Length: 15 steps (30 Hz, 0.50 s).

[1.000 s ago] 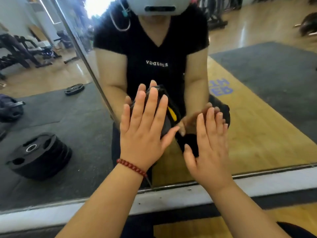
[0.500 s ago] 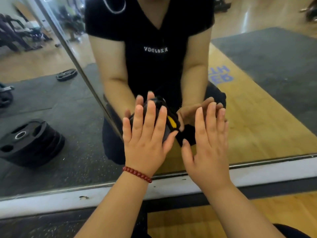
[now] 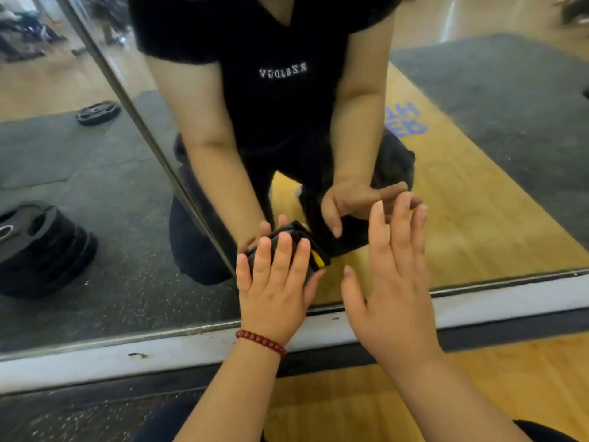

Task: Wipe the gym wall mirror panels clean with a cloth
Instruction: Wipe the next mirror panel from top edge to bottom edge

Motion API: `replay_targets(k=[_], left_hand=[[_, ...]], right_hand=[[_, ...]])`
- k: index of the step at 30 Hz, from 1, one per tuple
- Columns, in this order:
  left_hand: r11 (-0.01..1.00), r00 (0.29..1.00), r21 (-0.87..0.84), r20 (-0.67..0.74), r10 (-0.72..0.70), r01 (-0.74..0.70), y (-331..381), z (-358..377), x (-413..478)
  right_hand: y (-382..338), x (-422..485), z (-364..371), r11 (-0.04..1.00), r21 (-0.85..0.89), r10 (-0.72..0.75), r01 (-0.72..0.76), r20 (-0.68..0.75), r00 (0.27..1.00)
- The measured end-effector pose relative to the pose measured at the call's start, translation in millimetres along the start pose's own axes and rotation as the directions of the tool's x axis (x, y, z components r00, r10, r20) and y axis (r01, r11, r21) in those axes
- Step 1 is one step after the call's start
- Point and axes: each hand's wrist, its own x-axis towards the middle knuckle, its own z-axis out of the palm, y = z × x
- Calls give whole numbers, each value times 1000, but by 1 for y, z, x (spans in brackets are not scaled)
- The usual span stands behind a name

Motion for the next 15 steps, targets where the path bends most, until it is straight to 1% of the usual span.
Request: replay_targets(k=[3,5,8,11,13,15], left_hand=[[974,975,-102,-72,-212,205,10,-9,30],[945,945,-149,-104,-309,293,14,-8,40],[936,943,-172,-74,-324,308,23,6,20],[916,940,-214,55,-336,340,38,13,-20],[871,910,-265,104,-401,414,45,10,-23],[811,872,-330,101,-479,483,46,1,-2]], right_hand=[[5,0,-2,999,2,-33,33,0,999],[10,1,-2,999,-8,-53,53,6,999],[12,0,1,999,-8,-53,53,0,999],[8,-4,8,999,-20,-25,25,-5,1000],[3,-6,12,998,-55,-2,2,-2,1000],[-1,-8,10,995,-103,4,-4,5,1000]])
